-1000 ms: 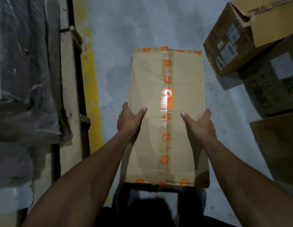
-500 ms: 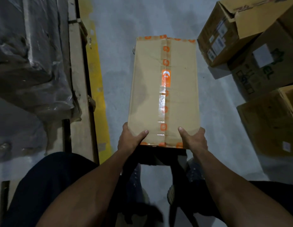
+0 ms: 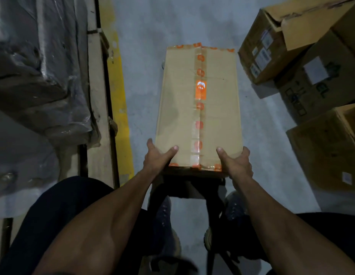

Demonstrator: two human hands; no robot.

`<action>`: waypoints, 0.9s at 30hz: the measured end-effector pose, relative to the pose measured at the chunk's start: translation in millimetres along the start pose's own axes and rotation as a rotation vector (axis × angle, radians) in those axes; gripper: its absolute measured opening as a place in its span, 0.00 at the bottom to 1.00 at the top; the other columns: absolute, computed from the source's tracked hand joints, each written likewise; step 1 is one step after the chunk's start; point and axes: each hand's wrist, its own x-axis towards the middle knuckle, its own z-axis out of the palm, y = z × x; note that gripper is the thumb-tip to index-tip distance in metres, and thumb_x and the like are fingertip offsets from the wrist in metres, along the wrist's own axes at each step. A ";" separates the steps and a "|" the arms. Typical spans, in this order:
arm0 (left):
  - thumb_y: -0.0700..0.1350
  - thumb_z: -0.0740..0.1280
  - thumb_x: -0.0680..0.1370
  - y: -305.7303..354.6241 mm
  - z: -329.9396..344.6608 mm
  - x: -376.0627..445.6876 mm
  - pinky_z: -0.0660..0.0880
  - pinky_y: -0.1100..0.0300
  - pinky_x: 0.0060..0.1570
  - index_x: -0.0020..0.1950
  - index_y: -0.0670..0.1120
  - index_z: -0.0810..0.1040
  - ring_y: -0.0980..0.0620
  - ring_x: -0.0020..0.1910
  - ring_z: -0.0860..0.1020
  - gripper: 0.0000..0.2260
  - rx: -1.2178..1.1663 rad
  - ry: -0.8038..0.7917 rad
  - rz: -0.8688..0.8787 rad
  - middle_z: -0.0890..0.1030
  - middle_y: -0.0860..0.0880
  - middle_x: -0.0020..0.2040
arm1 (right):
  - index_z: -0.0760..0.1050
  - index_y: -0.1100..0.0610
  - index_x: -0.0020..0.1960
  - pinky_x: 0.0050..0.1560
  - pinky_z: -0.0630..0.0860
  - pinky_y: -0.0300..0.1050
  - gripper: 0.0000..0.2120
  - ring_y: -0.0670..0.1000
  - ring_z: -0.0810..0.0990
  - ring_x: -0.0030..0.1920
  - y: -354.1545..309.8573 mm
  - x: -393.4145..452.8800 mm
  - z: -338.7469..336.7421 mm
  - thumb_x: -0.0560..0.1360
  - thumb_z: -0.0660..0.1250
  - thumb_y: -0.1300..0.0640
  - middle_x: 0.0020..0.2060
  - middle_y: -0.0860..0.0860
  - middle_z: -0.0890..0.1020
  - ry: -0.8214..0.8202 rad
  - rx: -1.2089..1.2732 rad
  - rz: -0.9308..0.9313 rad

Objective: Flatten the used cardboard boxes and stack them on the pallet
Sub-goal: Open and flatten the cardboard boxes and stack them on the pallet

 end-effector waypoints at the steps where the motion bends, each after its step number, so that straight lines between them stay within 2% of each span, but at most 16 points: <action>1: 0.66 0.72 0.68 11.6 -5.5 -3.5 0.67 0.42 0.70 0.81 0.52 0.42 0.38 0.71 0.70 0.54 0.017 -0.017 0.007 0.69 0.41 0.75 | 0.55 0.46 0.76 0.64 0.73 0.60 0.42 0.64 0.74 0.64 -7.2 -4.2 -6.0 0.71 0.67 0.30 0.67 0.57 0.75 0.012 -0.034 -0.032; 3: 0.68 0.67 0.69 38.3 -19.9 -12.7 0.67 0.41 0.70 0.81 0.56 0.38 0.37 0.71 0.70 0.52 0.117 -0.050 0.088 0.67 0.42 0.76 | 0.50 0.43 0.79 0.64 0.70 0.58 0.39 0.65 0.73 0.66 -24.5 -16.6 -20.6 0.75 0.61 0.30 0.68 0.59 0.73 0.036 -0.101 -0.109; 6: 0.76 0.57 0.62 81.2 -45.9 -29.2 0.65 0.43 0.71 0.82 0.56 0.50 0.39 0.74 0.67 0.51 0.352 -0.112 0.259 0.65 0.45 0.78 | 0.55 0.43 0.79 0.64 0.68 0.55 0.31 0.65 0.71 0.66 -53.5 -42.4 -44.5 0.80 0.56 0.34 0.69 0.61 0.70 0.091 -0.151 -0.232; 8: 0.77 0.54 0.61 102.4 -60.1 -46.9 0.64 0.44 0.72 0.81 0.54 0.57 0.41 0.75 0.65 0.51 0.450 -0.116 0.357 0.65 0.46 0.78 | 0.61 0.45 0.78 0.66 0.68 0.53 0.29 0.64 0.71 0.67 -69.7 -64.6 -60.1 0.81 0.56 0.35 0.69 0.61 0.68 0.127 -0.124 -0.331; 11: 0.77 0.58 0.63 116.4 -77.3 -72.0 0.66 0.45 0.71 0.80 0.55 0.60 0.41 0.75 0.66 0.49 0.536 -0.077 0.443 0.68 0.44 0.77 | 0.67 0.44 0.76 0.67 0.68 0.52 0.29 0.64 0.68 0.67 -86.7 -92.2 -81.1 0.78 0.61 0.34 0.67 0.59 0.65 0.181 -0.115 -0.491; 15: 0.70 0.64 0.67 128.2 -93.9 -103.5 0.70 0.45 0.65 0.78 0.53 0.64 0.41 0.70 0.71 0.43 0.655 0.027 0.576 0.73 0.44 0.73 | 0.68 0.43 0.72 0.69 0.66 0.55 0.28 0.62 0.64 0.68 -97.7 -120.7 -103.7 0.76 0.63 0.33 0.65 0.56 0.62 0.271 -0.202 -0.638; 18: 0.63 0.71 0.73 150.5 -104.5 -123.6 0.72 0.48 0.61 0.73 0.51 0.72 0.41 0.66 0.75 0.32 0.719 0.147 0.683 0.79 0.44 0.66 | 0.70 0.45 0.70 0.69 0.68 0.60 0.27 0.62 0.63 0.69 -103.3 -135.8 -116.4 0.76 0.62 0.32 0.70 0.54 0.59 0.386 -0.241 -0.707; 21: 0.61 0.70 0.75 171.4 -108.3 -131.3 0.74 0.50 0.49 0.63 0.52 0.78 0.42 0.55 0.79 0.21 0.757 0.203 0.779 0.82 0.47 0.53 | 0.69 0.46 0.69 0.67 0.68 0.62 0.25 0.63 0.63 0.69 -109.5 -140.9 -123.7 0.79 0.58 0.34 0.74 0.52 0.56 0.432 -0.310 -0.705; 22: 0.61 0.69 0.76 175.2 -105.4 -130.6 0.73 0.51 0.47 0.63 0.52 0.78 0.42 0.54 0.79 0.20 0.773 0.220 0.808 0.81 0.47 0.54 | 0.68 0.46 0.70 0.67 0.68 0.62 0.24 0.63 0.63 0.69 -111.9 -139.5 -124.7 0.80 0.55 0.34 0.75 0.52 0.57 0.432 -0.334 -0.682; 24: 0.59 0.64 0.80 178.9 -93.3 -124.9 0.73 0.47 0.55 0.70 0.52 0.72 0.38 0.61 0.76 0.21 0.800 0.229 0.846 0.75 0.43 0.65 | 0.67 0.46 0.71 0.65 0.68 0.61 0.25 0.64 0.65 0.68 -118.1 -133.1 -125.9 0.81 0.50 0.33 0.73 0.53 0.62 0.439 -0.358 -0.633; 25: 0.58 0.61 0.82 178.5 -86.4 -120.9 0.71 0.45 0.62 0.75 0.53 0.67 0.36 0.67 0.71 0.22 0.790 0.226 0.860 0.68 0.42 0.72 | 0.66 0.46 0.71 0.64 0.67 0.62 0.25 0.64 0.65 0.67 -122.4 -129.5 -126.6 0.81 0.49 0.34 0.72 0.53 0.64 0.445 -0.361 -0.617; 27: 0.58 0.55 0.83 177.0 -76.3 -113.9 0.59 0.40 0.73 0.80 0.55 0.55 0.34 0.77 0.55 0.26 0.802 0.250 0.887 0.53 0.42 0.80 | 0.65 0.46 0.71 0.64 0.68 0.62 0.25 0.64 0.66 0.66 -132.2 -121.0 -129.6 0.82 0.46 0.34 0.70 0.54 0.65 0.450 -0.385 -0.607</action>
